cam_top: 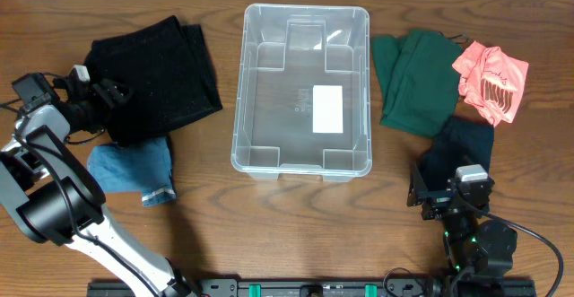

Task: Pack container
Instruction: 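Reach the left gripper to the black garment and grasp it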

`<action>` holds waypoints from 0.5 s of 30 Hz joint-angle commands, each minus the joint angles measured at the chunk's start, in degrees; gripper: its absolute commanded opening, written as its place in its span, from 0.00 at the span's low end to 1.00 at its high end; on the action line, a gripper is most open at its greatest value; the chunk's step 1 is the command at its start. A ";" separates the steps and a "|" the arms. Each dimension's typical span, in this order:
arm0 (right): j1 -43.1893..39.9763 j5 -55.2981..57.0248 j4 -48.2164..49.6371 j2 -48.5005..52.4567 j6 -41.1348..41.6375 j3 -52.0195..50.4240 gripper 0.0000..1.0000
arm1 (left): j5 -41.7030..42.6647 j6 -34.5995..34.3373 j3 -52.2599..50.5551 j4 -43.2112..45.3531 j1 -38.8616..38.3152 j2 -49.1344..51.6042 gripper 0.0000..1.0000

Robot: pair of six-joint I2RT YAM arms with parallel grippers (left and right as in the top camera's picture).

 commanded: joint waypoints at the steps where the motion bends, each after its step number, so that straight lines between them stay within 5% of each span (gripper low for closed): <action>1: -0.35 -0.26 -0.13 -0.33 0.61 -0.13 0.99 | 0.87 0.92 0.98 0.28 -0.70 1.07 0.60; 8: -0.35 -0.26 -0.13 -0.33 0.61 -0.13 0.99 | 3.23 -0.11 1.01 0.28 -0.79 1.01 0.07; 15: -0.35 -0.26 -0.11 -0.35 0.61 -0.13 0.99 | 7.65 -2.19 1.01 0.24 -0.79 -2.19 0.06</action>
